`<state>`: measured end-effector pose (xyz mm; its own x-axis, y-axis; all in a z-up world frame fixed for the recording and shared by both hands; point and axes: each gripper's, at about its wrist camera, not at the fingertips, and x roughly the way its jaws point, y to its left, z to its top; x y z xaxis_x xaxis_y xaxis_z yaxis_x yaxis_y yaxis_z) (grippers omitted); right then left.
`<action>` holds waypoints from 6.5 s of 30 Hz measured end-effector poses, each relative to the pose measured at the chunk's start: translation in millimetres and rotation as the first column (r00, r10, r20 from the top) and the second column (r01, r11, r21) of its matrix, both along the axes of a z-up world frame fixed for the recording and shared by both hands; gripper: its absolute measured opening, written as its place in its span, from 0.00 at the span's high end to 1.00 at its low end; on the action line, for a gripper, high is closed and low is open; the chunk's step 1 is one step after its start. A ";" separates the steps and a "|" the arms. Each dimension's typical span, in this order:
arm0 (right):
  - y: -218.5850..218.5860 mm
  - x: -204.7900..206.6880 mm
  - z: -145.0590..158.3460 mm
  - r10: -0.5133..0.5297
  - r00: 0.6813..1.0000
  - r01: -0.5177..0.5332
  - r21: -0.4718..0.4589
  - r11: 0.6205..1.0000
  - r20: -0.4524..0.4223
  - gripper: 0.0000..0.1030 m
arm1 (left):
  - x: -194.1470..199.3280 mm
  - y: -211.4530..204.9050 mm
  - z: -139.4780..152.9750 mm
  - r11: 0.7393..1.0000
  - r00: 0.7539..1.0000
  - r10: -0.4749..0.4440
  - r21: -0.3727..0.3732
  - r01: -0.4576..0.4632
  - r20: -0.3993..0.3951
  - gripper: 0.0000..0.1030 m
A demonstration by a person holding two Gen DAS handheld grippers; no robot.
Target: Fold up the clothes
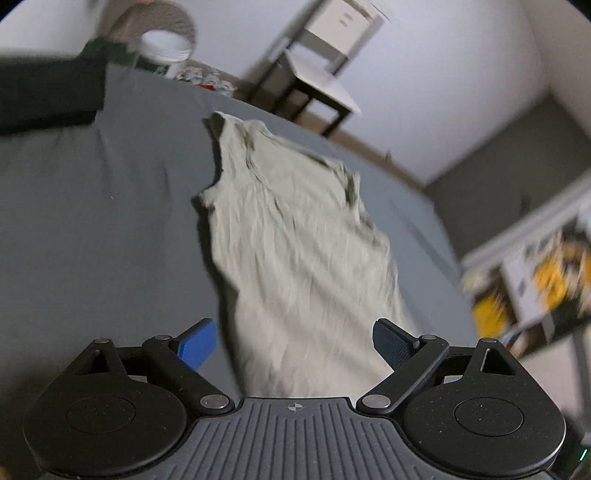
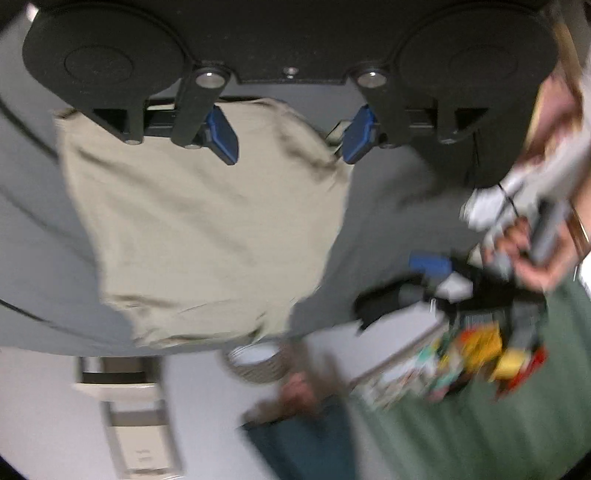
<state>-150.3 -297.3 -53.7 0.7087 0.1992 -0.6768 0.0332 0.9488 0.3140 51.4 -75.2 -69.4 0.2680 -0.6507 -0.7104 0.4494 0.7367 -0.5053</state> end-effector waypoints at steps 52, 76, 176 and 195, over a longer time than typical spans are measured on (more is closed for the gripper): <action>-71.2 26.3 -27.4 -0.069 0.998 0.068 0.169 0.983 -0.001 0.49 | -34.5 -89.9 9.5 0.965 0.975 -0.181 0.167 0.201 -0.125 0.31; -84.5 17.9 -28.3 -0.090 0.996 0.082 0.231 0.970 0.024 0.46 | -132.9 -122.2 -87.5 0.720 0.918 -0.395 0.636 0.279 0.045 0.94; -108.9 61.3 -47.0 -0.220 0.975 0.217 -0.096 0.971 -0.027 0.36 | 126.2 -94.7 -104.0 0.960 0.945 0.205 0.138 -0.245 0.256 0.89; -196.7 268.1 -62.1 -0.077 0.993 0.051 -0.278 0.959 -0.084 0.70 | 133.7 -91.3 -125.1 0.969 0.954 0.241 0.017 -0.248 0.179 0.89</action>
